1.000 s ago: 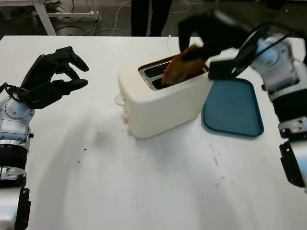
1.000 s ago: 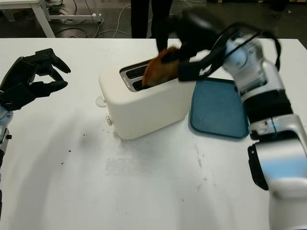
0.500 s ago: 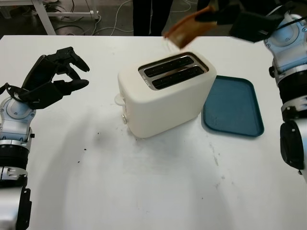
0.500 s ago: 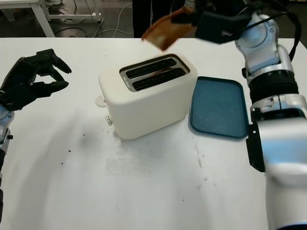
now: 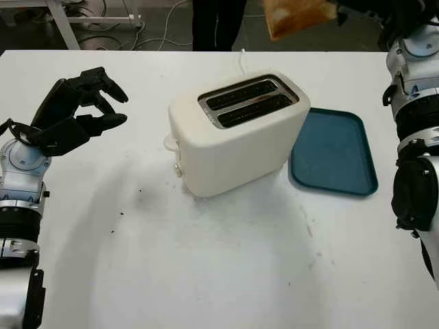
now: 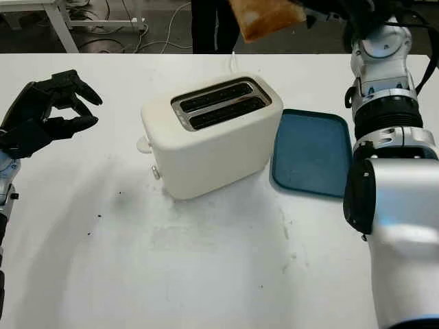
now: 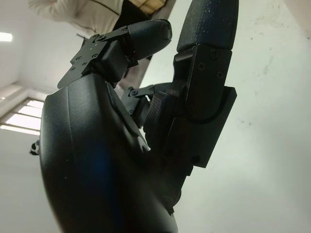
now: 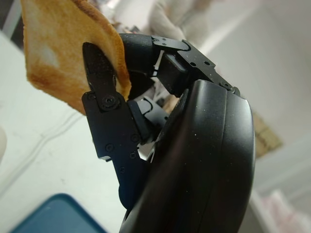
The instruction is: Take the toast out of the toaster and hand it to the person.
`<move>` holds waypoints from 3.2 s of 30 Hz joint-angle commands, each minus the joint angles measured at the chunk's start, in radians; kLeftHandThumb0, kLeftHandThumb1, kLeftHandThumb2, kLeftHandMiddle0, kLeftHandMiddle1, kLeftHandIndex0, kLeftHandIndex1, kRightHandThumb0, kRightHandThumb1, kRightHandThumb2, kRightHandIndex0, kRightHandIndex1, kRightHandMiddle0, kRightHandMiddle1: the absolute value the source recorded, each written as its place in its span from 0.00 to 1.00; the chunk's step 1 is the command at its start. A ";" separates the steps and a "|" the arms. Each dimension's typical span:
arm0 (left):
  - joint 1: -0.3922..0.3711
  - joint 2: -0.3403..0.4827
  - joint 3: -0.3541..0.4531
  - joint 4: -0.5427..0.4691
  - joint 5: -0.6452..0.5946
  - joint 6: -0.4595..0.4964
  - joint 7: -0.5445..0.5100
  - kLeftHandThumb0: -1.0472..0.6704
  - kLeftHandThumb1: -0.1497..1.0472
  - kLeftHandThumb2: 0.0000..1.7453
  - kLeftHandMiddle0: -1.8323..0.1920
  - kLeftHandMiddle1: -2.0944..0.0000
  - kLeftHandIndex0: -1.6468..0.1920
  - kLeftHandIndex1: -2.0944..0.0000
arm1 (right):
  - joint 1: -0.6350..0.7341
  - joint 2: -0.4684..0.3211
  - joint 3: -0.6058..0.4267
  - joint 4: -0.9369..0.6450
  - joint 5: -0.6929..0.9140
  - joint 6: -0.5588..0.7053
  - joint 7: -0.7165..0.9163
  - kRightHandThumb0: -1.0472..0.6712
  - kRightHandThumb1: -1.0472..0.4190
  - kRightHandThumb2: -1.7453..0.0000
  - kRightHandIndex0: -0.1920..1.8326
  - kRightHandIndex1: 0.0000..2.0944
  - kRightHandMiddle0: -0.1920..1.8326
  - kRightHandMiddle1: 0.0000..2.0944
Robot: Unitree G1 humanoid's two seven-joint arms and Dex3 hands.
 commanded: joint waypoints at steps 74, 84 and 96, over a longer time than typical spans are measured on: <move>-0.002 0.003 0.002 0.015 -0.003 -0.013 -0.001 0.00 0.89 0.13 0.60 0.36 0.65 0.36 | 0.150 0.070 -0.020 0.101 -0.010 0.136 -0.241 0.49 0.09 0.84 0.54 0.83 0.36 0.83; -0.001 0.004 0.001 0.009 0.005 -0.013 0.007 0.00 0.89 0.14 0.59 0.36 0.66 0.36 | 0.146 0.074 -0.020 0.103 -0.007 0.136 -0.250 0.49 0.09 0.85 0.55 0.83 0.38 0.83; -0.003 0.002 0.002 0.011 0.000 -0.009 0.005 0.00 0.89 0.13 0.59 0.36 0.65 0.36 | 0.145 0.076 -0.015 0.101 -0.003 0.137 -0.251 0.48 0.09 0.85 0.54 0.83 0.38 0.83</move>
